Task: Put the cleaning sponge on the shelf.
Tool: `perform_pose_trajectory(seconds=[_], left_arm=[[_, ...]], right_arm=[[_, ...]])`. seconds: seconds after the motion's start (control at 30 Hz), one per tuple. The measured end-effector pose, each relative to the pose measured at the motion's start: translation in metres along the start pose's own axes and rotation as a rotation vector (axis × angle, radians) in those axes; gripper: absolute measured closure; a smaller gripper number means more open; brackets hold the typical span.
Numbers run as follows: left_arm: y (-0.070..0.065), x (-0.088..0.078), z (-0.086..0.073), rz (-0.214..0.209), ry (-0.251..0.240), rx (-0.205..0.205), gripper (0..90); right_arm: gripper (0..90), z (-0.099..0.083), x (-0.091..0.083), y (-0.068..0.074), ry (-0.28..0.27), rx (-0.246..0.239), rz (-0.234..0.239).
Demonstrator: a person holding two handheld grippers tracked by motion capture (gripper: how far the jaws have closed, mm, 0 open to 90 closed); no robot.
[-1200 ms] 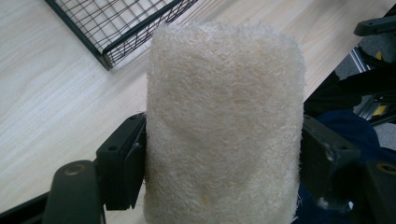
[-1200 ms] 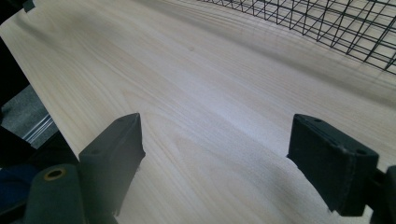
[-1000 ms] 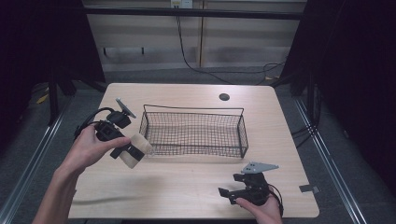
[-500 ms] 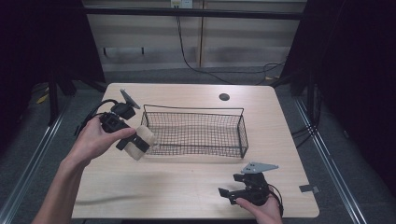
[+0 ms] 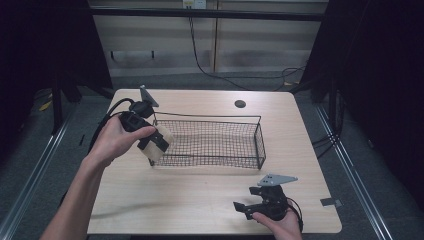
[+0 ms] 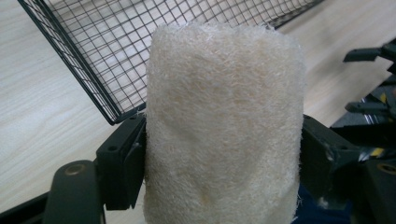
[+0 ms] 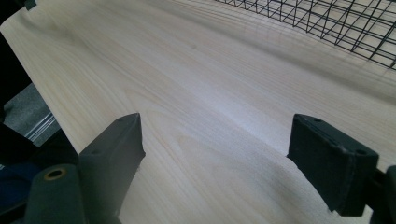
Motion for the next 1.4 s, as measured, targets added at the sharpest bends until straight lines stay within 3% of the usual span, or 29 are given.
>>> perform_pose_trajectory(seconds=[0.43, 0.7, 0.87, 0.9, 1.03, 1.13, 1.23, 1.4], left_arm=[[0.009, 0.010, 0.021, 0.059, -0.028, -0.102, 26.1], [0.012, 0.017, 0.029, 0.091, -0.011, -0.132, 26.2], [0.014, 0.023, 0.033, 0.105, -0.005, -0.175, 26.2], [0.015, 0.025, 0.033, 0.121, 0.001, -0.168, 26.2], [0.012, 0.031, 0.036, 0.119, 0.009, -0.180, 26.2], [0.016, 0.034, 0.038, 0.144, 0.012, -0.205, 26.2], [0.017, 0.037, 0.040, 0.141, 0.004, -0.244, 26.1], [0.017, 0.044, 0.042, 0.141, 0.015, -0.262, 26.2]], right_arm=[[17.6, 0.000, 0.000, 0.001, 0.001, 0.006, 0.004], [17.6, -0.001, 0.000, 0.002, 0.002, 0.000, 0.009], [17.5, -0.001, 0.001, 0.002, 0.002, -0.001, 0.010], [17.5, -0.001, 0.001, 0.002, 0.003, 0.000, 0.010], [17.4, -0.001, 0.001, 0.002, 0.004, 0.001, 0.010], [17.4, -0.001, 0.001, 0.003, 0.004, -0.001, 0.011], [17.4, -0.001, 0.001, 0.003, 0.007, -0.001, 0.013], [17.4, -0.002, 0.001, 0.003, 0.008, -0.003, 0.015]])
Point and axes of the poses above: each handheld gripper's, and its own axes: x roughly forward along the jaws, z roughly out of its top, y roughly to its left, the point moved 9 cm from there along x, roughly forward along the jaws, and after that the axes turned 4 degrees about z, right-handed, at the moved point
